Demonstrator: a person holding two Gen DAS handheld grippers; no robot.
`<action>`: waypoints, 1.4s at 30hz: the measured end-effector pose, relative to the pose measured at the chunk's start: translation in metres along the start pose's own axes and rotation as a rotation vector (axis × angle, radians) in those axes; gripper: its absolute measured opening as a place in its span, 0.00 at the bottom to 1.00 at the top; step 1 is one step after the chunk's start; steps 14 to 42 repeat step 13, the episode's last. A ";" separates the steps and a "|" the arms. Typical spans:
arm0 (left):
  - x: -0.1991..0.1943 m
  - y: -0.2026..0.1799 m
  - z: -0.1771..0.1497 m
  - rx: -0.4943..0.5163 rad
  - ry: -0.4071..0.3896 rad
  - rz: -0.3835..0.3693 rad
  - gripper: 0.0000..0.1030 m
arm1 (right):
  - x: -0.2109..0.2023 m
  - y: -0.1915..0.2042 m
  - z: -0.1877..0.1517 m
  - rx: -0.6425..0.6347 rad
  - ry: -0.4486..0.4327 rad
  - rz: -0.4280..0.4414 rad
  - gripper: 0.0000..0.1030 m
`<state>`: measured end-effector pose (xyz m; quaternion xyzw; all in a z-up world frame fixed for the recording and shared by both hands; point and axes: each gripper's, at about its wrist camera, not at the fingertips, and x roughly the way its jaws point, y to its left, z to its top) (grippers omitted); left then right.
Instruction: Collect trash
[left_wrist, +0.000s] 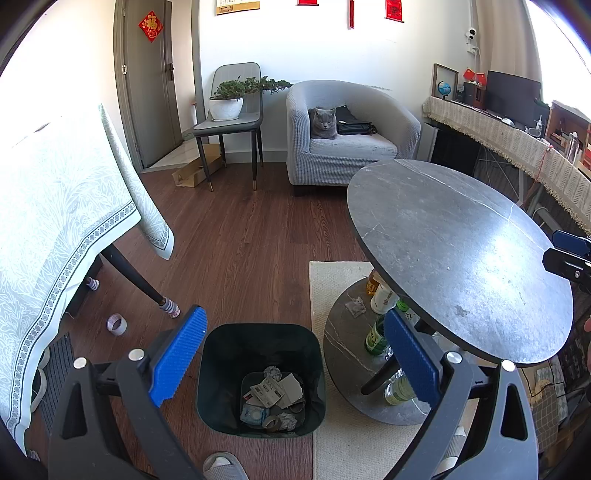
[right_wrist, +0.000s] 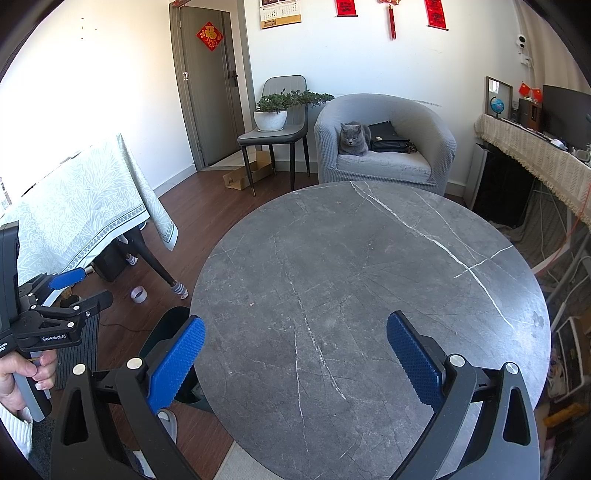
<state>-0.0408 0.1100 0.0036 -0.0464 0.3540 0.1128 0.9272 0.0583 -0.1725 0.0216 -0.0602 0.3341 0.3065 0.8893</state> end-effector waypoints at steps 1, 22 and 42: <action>0.000 0.000 0.000 0.000 0.000 0.001 0.95 | 0.000 0.000 0.000 0.000 0.000 0.000 0.97; 0.002 0.001 -0.002 0.007 0.004 0.003 0.96 | 0.001 0.000 -0.001 -0.001 -0.001 0.000 0.97; 0.002 0.001 -0.002 0.007 0.004 0.003 0.96 | 0.001 0.000 -0.001 -0.001 -0.001 0.000 0.97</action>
